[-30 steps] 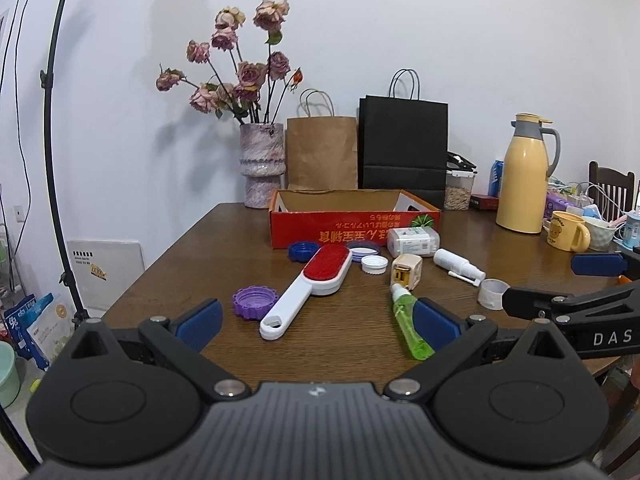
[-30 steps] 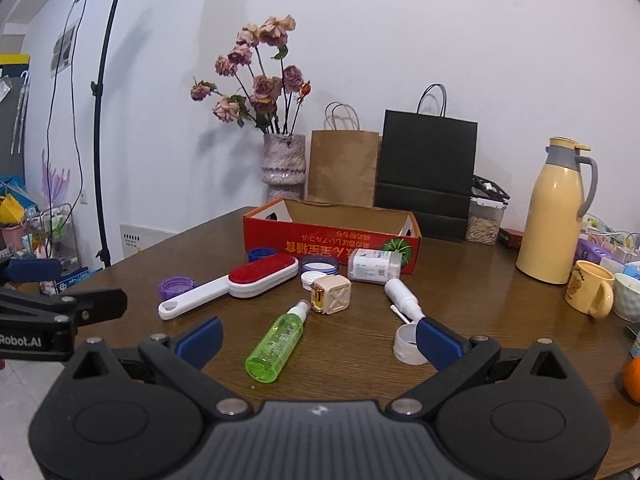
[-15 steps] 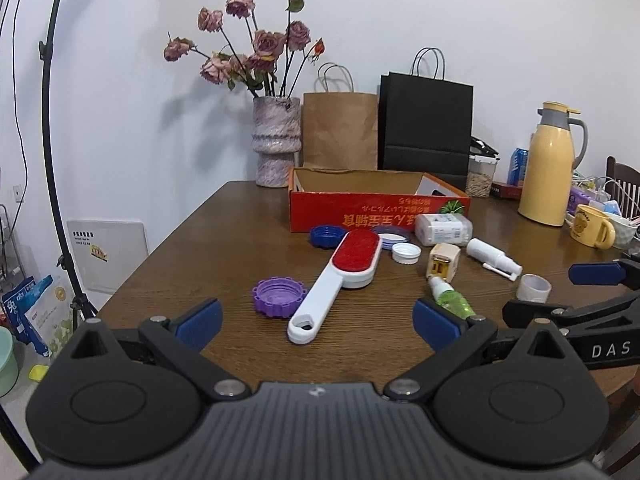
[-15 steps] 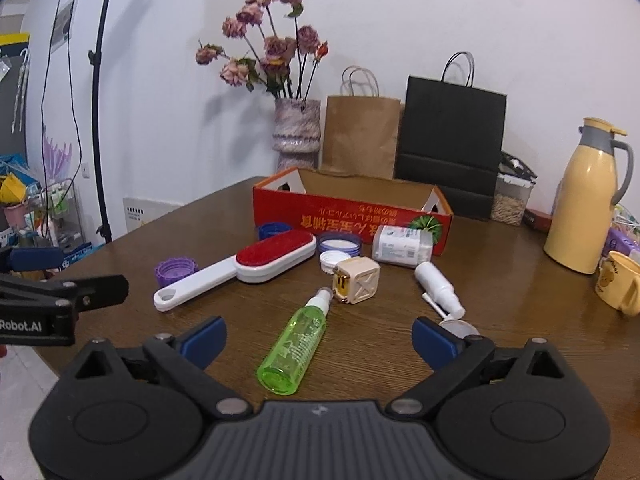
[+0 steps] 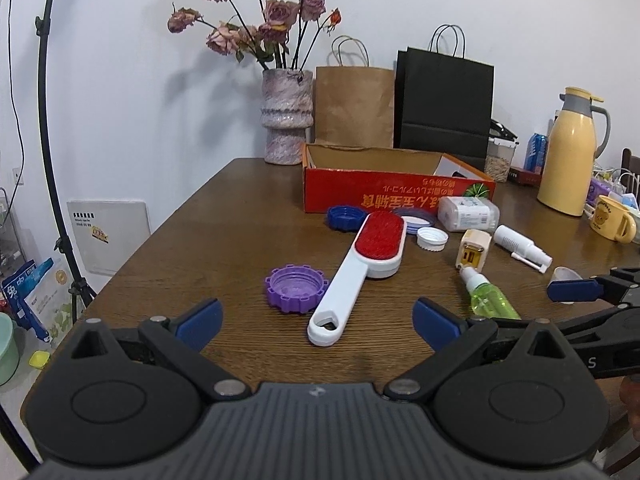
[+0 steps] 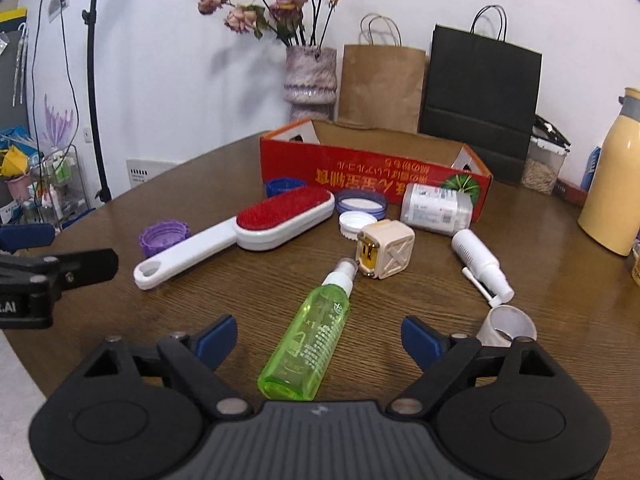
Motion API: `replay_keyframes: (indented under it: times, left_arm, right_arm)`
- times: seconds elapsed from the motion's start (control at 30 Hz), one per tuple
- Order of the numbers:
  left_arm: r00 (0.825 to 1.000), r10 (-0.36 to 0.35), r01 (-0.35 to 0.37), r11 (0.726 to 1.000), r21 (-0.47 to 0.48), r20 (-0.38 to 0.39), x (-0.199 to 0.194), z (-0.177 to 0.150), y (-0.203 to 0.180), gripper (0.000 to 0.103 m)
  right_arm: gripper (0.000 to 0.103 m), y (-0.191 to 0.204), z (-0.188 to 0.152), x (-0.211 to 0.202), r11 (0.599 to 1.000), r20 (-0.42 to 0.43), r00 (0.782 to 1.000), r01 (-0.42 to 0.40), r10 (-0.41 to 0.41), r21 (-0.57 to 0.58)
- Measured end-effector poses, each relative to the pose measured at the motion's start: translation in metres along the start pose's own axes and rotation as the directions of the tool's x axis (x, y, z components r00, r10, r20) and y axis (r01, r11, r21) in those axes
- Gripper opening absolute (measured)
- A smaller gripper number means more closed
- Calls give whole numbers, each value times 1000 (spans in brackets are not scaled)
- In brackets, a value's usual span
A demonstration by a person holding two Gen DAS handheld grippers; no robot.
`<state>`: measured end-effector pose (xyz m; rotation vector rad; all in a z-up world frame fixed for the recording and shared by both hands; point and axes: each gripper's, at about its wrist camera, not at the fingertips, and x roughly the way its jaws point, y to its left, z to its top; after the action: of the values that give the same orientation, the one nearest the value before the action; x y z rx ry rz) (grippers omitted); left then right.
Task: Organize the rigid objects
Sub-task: 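Grasp the green spray bottle with the right gripper while the left approaches the lint brush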
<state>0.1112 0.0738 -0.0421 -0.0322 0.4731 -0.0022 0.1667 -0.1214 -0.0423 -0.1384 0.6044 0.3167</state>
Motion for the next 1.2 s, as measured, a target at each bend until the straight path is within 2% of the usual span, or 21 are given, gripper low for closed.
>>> replay_keyframes:
  times: [0.13,0.27,0.37,0.47,0.53,0.57,0.9,1.2]
  left_arm:
    - [1000,2,-2,1000,4,-11,7,1,3,103]
    - [1000,5,-5,1000,2,-19,12,2,6,103]
    - [1000,4,-4,1000,2,-26,17,3,6,103]
    - [999,5,-5,1000,3,-32,21,4,6,103]
    - [999,7,-7,1000,4,-34,21,4,6,103]
    - [999,8,-8,1000,3,-35,22,4,7,103]
    - [999,12,-12,1000,9,-43,30,9,3,103]
    - [999,14,-13,1000,28,-42,39,23,-12,103]
  right_arm:
    - [79,0,0,12,1000,-29,1000,-6,6,6]
    - [66,-1,1,23,1000,-57,998,-8,9,13]
    - [61,-4,1,29,1000,-76,997,-3,4,8]
    - [52,-9,1,36,999,-97,995,-33,35,18]
    - [40,-12,2,37,998,-98,993,-57,59,26]
    - [31,-12,3,38,998,-97,993,-67,69,22]
    - [30,-18,3,37,997,-73,995,-72,75,32]
    - [30,-34,10,27,996,-8,997,-74,75,48]
